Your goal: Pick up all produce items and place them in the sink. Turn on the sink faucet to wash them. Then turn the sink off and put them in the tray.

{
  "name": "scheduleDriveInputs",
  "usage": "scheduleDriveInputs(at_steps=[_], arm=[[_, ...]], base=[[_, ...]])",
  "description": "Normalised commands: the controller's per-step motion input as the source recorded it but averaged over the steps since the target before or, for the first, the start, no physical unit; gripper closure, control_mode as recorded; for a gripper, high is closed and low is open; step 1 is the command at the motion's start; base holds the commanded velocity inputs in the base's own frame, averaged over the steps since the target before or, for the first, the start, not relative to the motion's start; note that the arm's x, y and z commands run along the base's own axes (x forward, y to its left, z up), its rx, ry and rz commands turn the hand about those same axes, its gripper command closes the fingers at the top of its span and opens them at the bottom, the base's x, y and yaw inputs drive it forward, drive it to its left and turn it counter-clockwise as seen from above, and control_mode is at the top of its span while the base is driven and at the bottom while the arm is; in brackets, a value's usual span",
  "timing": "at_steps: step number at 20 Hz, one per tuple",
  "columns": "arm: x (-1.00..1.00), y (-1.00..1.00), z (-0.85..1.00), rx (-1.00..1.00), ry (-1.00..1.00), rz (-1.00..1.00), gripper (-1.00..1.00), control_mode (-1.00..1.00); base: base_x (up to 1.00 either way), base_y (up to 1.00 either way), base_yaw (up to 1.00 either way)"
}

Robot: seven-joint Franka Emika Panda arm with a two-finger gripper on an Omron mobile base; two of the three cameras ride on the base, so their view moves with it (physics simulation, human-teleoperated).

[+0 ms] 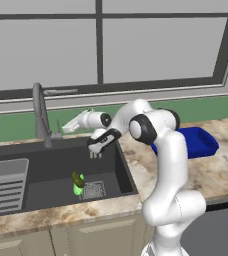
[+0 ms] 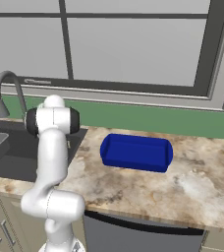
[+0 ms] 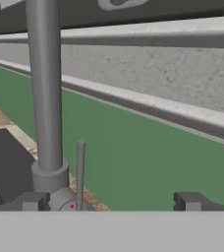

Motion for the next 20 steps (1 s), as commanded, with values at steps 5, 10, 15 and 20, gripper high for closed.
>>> scheduleDriveInputs(at_steps=[5, 10, 15, 20], arm=[[0.17, 0.18, -0.03, 0.00, 0.02, 0.00, -1.00, -1.00], [0.15, 0.20, -0.02, 0.00, 0.02, 0.00, -1.00, -1.00], [0.10, 0.26, -0.02, 0.00, 0.02, 0.00, -1.00, -1.00], [0.02, 0.07, 0.00, 0.00, 0.01, 0.00, -1.00, -1.00]], base=[[0.00, 0.00, 0.00], [0.00, 0.00, 0.00], [0.00, 0.00, 0.00], [0.00, 0.00, 0.00]])
